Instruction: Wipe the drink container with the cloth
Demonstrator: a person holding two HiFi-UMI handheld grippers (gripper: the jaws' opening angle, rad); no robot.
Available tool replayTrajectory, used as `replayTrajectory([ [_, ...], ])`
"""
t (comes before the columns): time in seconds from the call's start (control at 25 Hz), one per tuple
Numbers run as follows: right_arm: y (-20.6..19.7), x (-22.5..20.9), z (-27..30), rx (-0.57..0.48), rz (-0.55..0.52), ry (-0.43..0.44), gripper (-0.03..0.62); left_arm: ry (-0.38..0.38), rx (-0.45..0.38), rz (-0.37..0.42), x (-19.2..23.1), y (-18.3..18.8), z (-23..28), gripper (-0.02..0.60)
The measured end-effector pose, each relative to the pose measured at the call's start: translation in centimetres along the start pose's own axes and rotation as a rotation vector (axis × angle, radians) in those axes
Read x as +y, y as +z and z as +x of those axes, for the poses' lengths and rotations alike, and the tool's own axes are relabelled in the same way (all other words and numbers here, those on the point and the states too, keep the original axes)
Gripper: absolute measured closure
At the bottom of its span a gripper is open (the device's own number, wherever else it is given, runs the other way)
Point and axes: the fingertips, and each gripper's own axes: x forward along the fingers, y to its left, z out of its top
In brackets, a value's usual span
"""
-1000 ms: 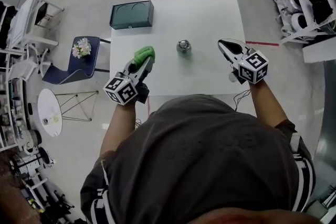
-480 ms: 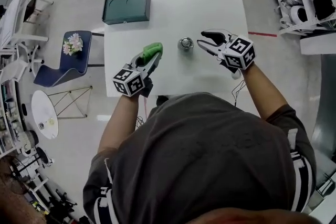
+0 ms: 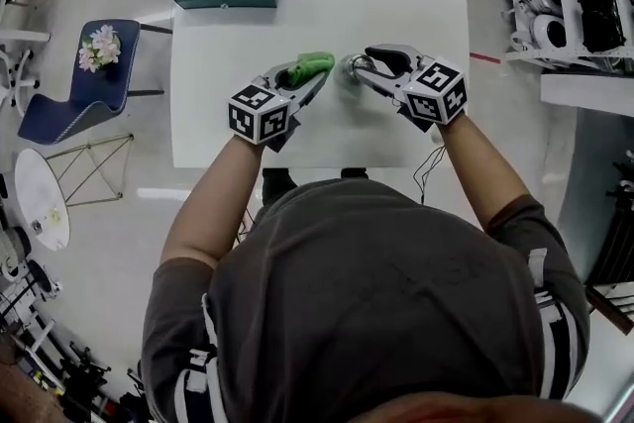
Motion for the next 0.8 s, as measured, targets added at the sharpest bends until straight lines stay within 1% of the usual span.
replayTrajectory([
  [0.16,-0.1,0.2,0.4,0.023,-0.036,0.014,0.399,-0.014,0.01,-0.018,0.2,-1.0,1.2,0.486],
  [0.24,-0.1,0.2,0.5,0.042,-0.073,0.009,0.339,-0.017,0.014,-0.019,0.3,-1.4,1.8,0.486],
  [0.28,-0.2,0.3,0.6,0.053,-0.092,0.004,0.329,-0.018,0.016,-0.018,0.3,-1.6,2.0,0.486],
  [0.4,-1.2,0.4,1.1,0.101,-0.141,-0.001,0.331,-0.021,0.022,-0.019,0.3,-2.1,2.5,0.486],
  [0.44,-1.5,0.5,1.4,0.114,-0.156,-0.003,0.341,-0.021,0.021,-0.021,0.3,-2.2,2.7,0.488],
  [0.48,-1.6,0.5,1.5,0.119,-0.167,-0.007,0.365,-0.019,0.02,-0.021,0.4,-2.2,2.8,0.486],
  [0.56,-1.7,0.5,1.5,0.113,-0.167,-0.012,0.367,-0.009,0.026,-0.01,0.5,-2.3,3.0,0.486],
  [0.8,-1.9,0.3,1.6,0.115,-0.163,-0.012,0.368,0.067,0.098,0.048,2.3,-3.4,4.3,0.488],
])
